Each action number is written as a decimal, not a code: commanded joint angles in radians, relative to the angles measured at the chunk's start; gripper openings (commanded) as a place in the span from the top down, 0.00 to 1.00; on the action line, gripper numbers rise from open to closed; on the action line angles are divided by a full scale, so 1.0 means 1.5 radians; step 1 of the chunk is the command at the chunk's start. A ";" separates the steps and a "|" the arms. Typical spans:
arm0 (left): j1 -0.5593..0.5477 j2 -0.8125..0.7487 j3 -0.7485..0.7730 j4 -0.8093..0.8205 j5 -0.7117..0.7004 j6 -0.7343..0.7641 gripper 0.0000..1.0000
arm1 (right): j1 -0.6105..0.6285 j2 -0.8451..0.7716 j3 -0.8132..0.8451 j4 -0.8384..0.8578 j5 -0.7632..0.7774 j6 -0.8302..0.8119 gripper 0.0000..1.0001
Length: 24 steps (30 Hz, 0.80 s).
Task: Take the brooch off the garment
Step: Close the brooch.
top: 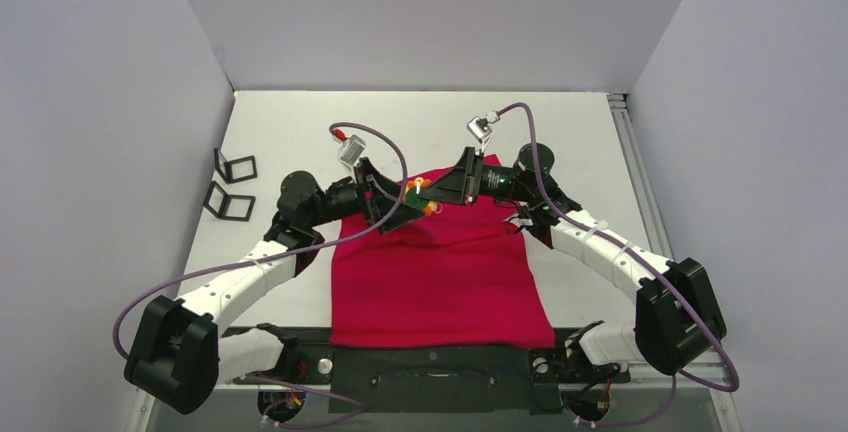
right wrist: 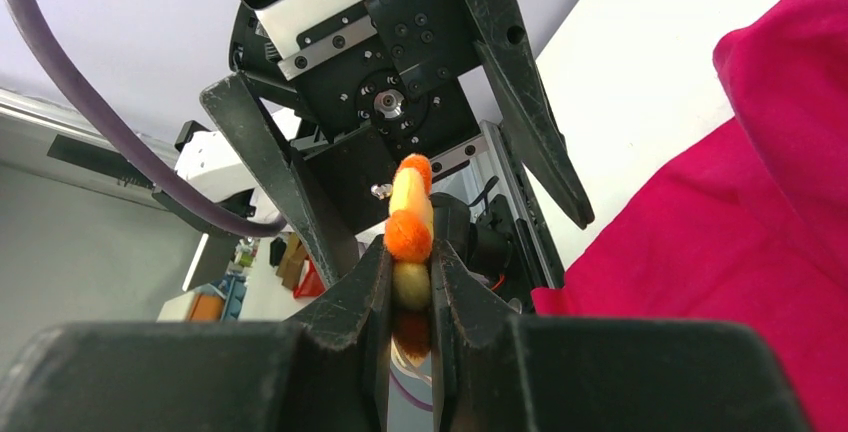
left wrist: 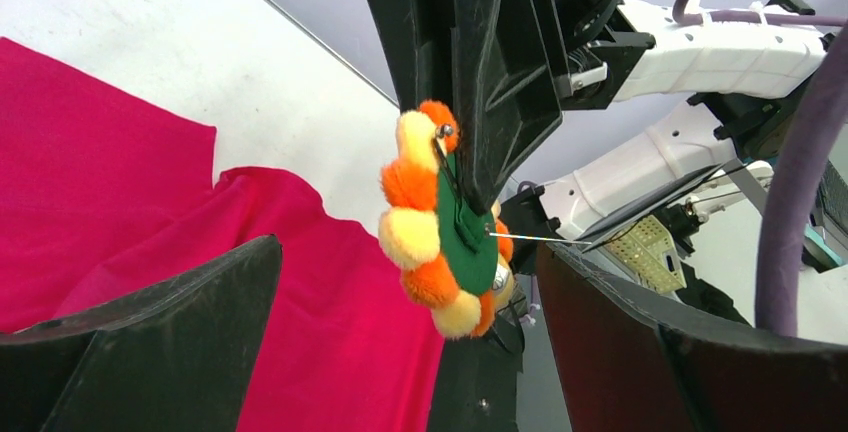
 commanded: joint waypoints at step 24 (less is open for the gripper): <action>0.027 0.038 0.055 0.070 -0.061 -0.107 0.35 | -0.003 -0.025 0.008 0.032 0.002 -0.037 1.00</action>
